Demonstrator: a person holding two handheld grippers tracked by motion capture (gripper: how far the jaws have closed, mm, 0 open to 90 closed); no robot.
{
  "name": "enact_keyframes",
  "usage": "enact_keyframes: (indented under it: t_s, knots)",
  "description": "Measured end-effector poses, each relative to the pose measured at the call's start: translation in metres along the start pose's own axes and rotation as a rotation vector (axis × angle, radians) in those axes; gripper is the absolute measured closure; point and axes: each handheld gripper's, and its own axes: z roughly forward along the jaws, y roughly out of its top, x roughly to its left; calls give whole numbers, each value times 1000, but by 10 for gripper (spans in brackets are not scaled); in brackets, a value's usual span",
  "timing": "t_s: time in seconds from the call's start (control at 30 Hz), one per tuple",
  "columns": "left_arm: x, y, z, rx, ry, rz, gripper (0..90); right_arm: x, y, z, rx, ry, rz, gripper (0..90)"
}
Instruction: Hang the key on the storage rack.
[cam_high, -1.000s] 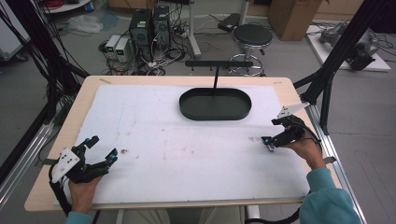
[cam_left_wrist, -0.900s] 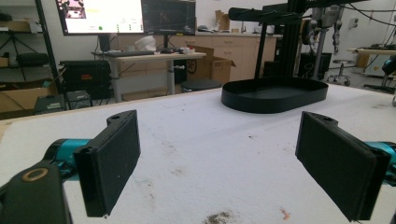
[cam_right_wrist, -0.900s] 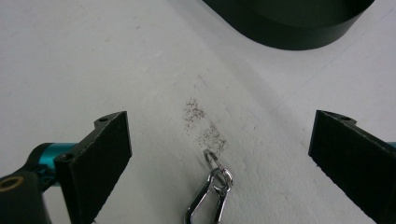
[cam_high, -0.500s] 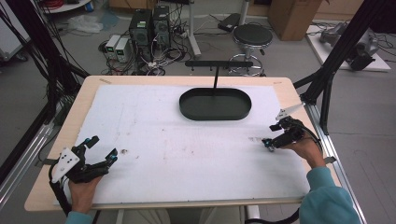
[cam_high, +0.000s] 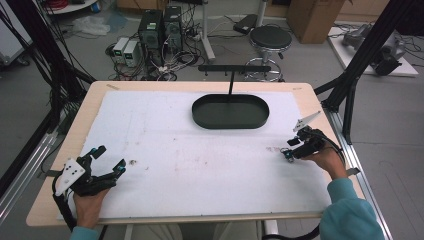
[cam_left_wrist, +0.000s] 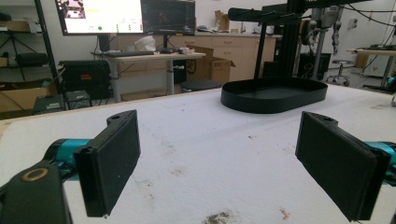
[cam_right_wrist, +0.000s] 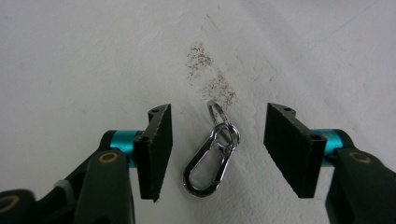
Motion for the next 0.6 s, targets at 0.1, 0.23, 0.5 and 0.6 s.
enact_keyframes:
  t_s: [0.1,0.23,0.5,0.6]
  knots:
    - [0,0,0,2,0,-1,143,0,0,0,10,-2,-2,487]
    - [1,0,-1,2,-4,-1,143,2,1,1,22,-14,-15,548]
    - [1,0,0,1,-3,0,143,2,-1,2,30,-25,-24,653]
    - [1,0,0,1,-3,1,143,3,-2,3,34,-28,-27,683]
